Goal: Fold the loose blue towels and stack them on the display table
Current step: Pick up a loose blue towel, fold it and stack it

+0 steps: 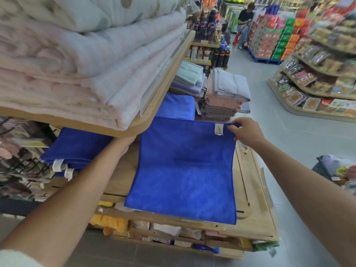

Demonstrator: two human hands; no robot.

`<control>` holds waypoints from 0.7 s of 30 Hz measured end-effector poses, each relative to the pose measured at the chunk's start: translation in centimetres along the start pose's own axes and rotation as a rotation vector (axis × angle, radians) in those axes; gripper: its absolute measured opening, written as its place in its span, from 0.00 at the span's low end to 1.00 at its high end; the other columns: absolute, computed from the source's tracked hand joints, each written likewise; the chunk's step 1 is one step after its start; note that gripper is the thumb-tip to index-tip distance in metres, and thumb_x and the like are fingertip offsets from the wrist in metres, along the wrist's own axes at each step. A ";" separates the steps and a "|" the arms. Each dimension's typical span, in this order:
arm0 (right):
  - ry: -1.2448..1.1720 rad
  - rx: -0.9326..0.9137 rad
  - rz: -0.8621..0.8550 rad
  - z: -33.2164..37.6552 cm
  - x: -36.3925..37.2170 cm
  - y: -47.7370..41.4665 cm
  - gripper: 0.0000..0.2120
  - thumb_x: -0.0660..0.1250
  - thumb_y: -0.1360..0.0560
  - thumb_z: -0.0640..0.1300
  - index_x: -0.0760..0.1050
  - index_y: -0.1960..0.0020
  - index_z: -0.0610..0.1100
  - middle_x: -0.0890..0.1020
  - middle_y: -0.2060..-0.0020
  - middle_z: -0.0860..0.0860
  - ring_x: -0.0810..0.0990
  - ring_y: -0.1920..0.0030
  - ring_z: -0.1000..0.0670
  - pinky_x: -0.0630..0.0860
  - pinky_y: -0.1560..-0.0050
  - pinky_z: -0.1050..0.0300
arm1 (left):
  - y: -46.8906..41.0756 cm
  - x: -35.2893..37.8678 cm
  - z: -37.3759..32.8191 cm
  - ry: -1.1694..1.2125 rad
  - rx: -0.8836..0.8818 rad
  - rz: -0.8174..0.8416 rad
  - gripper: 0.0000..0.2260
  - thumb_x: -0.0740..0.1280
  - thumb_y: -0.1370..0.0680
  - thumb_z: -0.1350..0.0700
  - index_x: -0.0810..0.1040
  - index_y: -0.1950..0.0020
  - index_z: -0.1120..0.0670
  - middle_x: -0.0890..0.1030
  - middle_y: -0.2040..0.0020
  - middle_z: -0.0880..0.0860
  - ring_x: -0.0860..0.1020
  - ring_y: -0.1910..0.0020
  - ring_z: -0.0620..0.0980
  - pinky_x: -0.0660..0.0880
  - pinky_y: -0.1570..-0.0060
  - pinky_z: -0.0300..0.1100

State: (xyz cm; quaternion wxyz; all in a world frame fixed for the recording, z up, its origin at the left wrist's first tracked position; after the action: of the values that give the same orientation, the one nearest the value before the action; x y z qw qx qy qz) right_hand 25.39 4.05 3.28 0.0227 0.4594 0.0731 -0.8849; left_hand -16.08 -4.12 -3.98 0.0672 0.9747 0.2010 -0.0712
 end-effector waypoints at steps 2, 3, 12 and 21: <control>-0.038 -0.026 -0.014 0.3 -0.5 1.6 0.04 0.68 0.21 0.46 0.81 0.54 0.51 0.84 0.62 0.55 0.80 0.74 0.60 0.72 0.70 0.61 | 1.7 -0.4 -1.0 -0.035 0.055 0.005 0.18 0.66 0.17 0.52 0.72 0.27 0.50 0.73 0.27 0.48 0.72 0.30 0.50 0.68 0.27 0.52; -0.072 -0.045 -0.023 0.4 -0.9 2.6 0.05 0.69 0.21 0.46 0.81 0.55 0.53 0.84 0.62 0.57 0.80 0.73 0.59 0.72 0.72 0.63 | 2.6 -1.2 -1.3 -0.048 0.063 -0.009 0.16 0.68 0.19 0.51 0.75 0.31 0.48 0.76 0.32 0.46 0.74 0.33 0.49 0.72 0.30 0.51; -0.006 -0.242 0.142 -0.9 -0.1 16.4 0.05 0.70 0.23 0.49 0.78 0.50 0.60 0.81 0.55 0.61 0.80 0.64 0.56 0.73 0.68 0.65 | 14.6 -4.5 0.3 -0.362 0.212 0.102 0.11 0.70 0.23 0.63 0.83 0.52 0.47 0.84 0.54 0.37 0.79 0.56 0.31 0.70 0.56 0.23; 0.138 -0.254 0.410 -2.0 6.8 22.2 0.06 0.61 0.24 0.65 0.75 0.57 0.69 0.80 0.55 0.74 0.78 0.56 0.69 0.71 0.62 0.73 | 19.3 -2.9 6.7 -0.697 0.319 0.102 0.20 0.62 0.25 0.67 0.82 0.53 0.41 0.80 0.48 0.34 0.77 0.45 0.35 0.76 0.45 0.41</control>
State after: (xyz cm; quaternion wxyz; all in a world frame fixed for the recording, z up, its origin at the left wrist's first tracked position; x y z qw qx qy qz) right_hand 25.49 -17.44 -5.82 0.2543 0.5175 0.0905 -0.8120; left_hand -11.74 -23.83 -8.15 -0.0175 0.8990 0.1039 -0.4251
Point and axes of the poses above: each hand's wrist, its own y-axis away from the middle knuckle, its own x-axis out of the palm, z = x × y, the point moved 7 cm from there along -y, towards the middle knuckle
